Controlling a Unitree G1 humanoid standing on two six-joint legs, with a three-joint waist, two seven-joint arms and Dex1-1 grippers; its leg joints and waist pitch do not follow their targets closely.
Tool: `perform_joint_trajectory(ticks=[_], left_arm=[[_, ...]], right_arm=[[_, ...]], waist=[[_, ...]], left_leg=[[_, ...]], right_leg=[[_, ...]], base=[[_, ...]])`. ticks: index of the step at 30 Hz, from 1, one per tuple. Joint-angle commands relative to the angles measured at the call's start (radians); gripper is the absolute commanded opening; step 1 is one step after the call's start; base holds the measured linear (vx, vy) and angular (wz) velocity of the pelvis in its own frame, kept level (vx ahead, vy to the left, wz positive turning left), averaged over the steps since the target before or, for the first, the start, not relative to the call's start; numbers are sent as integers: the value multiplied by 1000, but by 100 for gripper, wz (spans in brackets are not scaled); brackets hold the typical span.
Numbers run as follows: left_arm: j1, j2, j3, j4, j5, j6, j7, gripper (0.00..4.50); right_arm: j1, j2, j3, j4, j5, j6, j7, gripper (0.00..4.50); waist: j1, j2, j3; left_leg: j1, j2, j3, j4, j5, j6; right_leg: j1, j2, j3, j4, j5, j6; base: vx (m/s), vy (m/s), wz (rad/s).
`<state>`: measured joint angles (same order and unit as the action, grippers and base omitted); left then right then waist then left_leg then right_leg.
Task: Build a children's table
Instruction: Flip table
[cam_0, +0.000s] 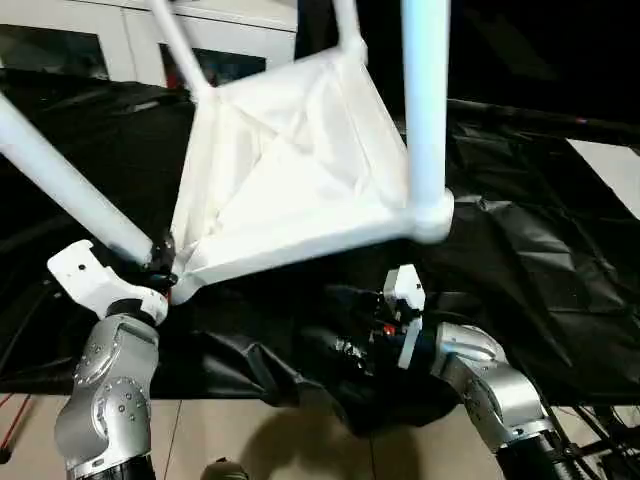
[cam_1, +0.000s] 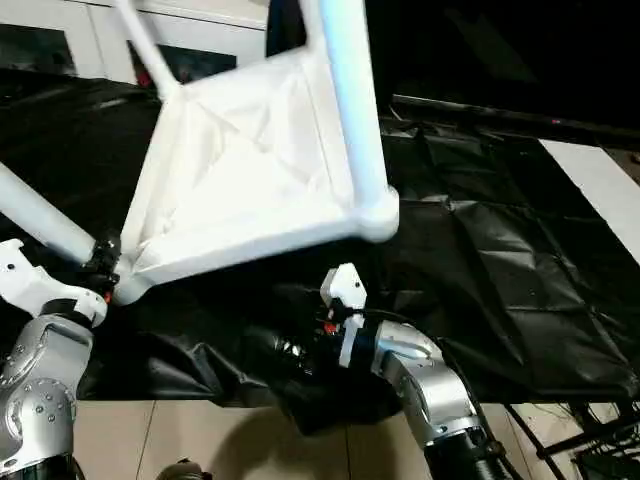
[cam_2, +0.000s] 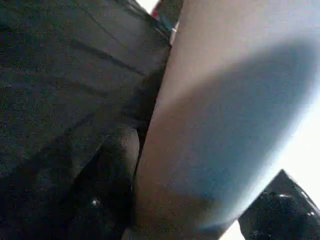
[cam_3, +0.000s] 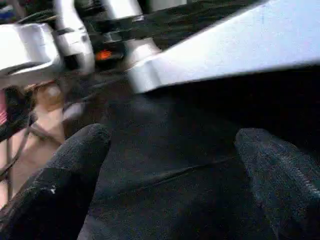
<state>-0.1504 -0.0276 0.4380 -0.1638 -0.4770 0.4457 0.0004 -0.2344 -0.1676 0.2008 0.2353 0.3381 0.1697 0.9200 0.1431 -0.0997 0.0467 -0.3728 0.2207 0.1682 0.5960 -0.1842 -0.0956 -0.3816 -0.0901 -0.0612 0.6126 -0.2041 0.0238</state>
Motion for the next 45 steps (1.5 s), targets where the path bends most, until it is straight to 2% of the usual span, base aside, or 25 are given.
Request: perform_joint_trajectory(ticks=[1, 3, 7, 9, 12, 16, 19, 20, 21, 23, 29, 30, 34, 40, 41, 45], left_arm=[[-32, -37, -11, 3, -89, 22, -1, 247], [-44, -41, -23, -2, -84, 38, -4, 245], [-57, -45, -34, -6, -94, 53, -6, 245], [-65, -40, -52, -5, -96, 64, -9, 244], [-68, -41, -64, -3, -92, 67, -10, 243], [-71, -50, -63, -1, -88, 71, -7, 243], [-70, -57, -66, -3, -83, 77, -8, 243], [-67, -62, -74, -8, -78, 82, -12, 243], [-67, -62, -74, -8, -78, 82, -12, 242], [-66, -64, -80, -11, -75, 89, -18, 242], [-64, -60, -99, -10, -70, 101, -29, 240], [-63, -57, -112, -9, -60, 110, -39, 240], [-62, -50, -133, -7, -48, 123, -49, 240], [-60, -32, -182, -8, -28, 141, -78, 240], [-60, -27, -198, -9, -24, 146, -88, 240], [-56, -18, -219, -14, -18, 152, -98, 240]], right_arm=[[-25, 2, -55, 35, -3, 29, -71, 450], [-69, 37, -124, 74, 60, 83, -131, 450], [-91, 65, -157, 80, 112, 117, -155, 450], [-123, 102, -193, 121, 151, 130, -200, 450], [-149, 130, -214, 153, 199, 151, -189, 450], [-172, 149, -217, 178, 216, 166, -150, 450], [-208, 170, -234, 231, 208, 154, -155, 450], [-255, 194, -274, 292, 226, 143, -183, 450], [-255, 194, -274, 292, 226, 143, -183, 450], [-301, 209, -315, 355, 251, 136, -213, 450], [-361, 215, -348, 459, 273, 113, -219, 450], [-400, 217, -382, 522, 285, 98, -220, 450], [-457, 213, -427, 605, 284, 57, -221, 450], [-501, 196, -462, 679, 295, 34, -230, 450], [-518, 192, -482, 712, 300, 25, -244, 450], [-543, 184, -507, 767, 293, 6, -271, 450]], waist=[[-8, 10, -52], [-9, 13, -53], [-9, 16, -56], [-10, 21, -56], [-9, 22, -57], [-11, 22, -58], [-12, 22, -58], [-12, 24, -59], [-11, 25, -60], [-10, 26, -62], [-9, 25, -62], [-9, 26, -62], [-9, 26, -63], [-9, 29, -65], [-9, 30, -65], [-10, 30, -65]], left_leg=[[12, 11, 2, -87, -179, -30], [14, 12, 2, -86, -182, -32], [17, 13, 3, -83, -161, -30], [18, 13, 4, -84, -161, -35], [21, 14, 4, -84, -173, -43], [17, 12, 5, -82, -140, -42], [17, 13, 5, -82, -136, -43], [18, 13, 6, -81, -133, -45], [20, 13, 6, -82, -132, -47], [22, 12, 7, -79, -117, -48], [20, 11, 9, -77, -105, -49], [21, 11, 9, -77, -102, -48], [22, 13, 10, -77, -119, -47], [22, 11, 11, -73, -80, -38], [21, 11, 11, -73, -76, -39], [20, 11, 11, -74, -93, -39]], right_leg=[[30, -36, 35, -61, -80, -139], [31, -37, 35, -62, -91, -137], [32, -35, 35, -57, -42, -133], [31, -36, 35, -56, -41, -136], [30, -36, 34, -57, -45, -141], [35, -35, 33, -52, 7, -145], [34, -37, 34, -51, 0, -156], [33, -38, 34, -49, 5, -162], [33, -37, 33, -49, 5, -165], [33, -36, 33, -46, 30, -167], [36, -36, 32, -45, 40, -165], [36, -37, 32, -45, 45, -165], [34, -39, 32, -44, 23, -175], [36, -36, 30, -41, 61, -182], [37, -36, 30, -40, 66, -184], [38, -38, 30, -40, 40, -193]], base=[[0, 0, 0], [0, 0, 0], [0, 0, 0], [0, 0, 0], [0, 0, 0], [0, 0, 0], [0, 0, 0], [0, 0, 0], [0, 0, 0], [0, 0, 0], [0, 0, 0], [0, 0, 0], [0, 0, 0], [0, 0, 0], [0, 0, 0], [0, 0, 0]])
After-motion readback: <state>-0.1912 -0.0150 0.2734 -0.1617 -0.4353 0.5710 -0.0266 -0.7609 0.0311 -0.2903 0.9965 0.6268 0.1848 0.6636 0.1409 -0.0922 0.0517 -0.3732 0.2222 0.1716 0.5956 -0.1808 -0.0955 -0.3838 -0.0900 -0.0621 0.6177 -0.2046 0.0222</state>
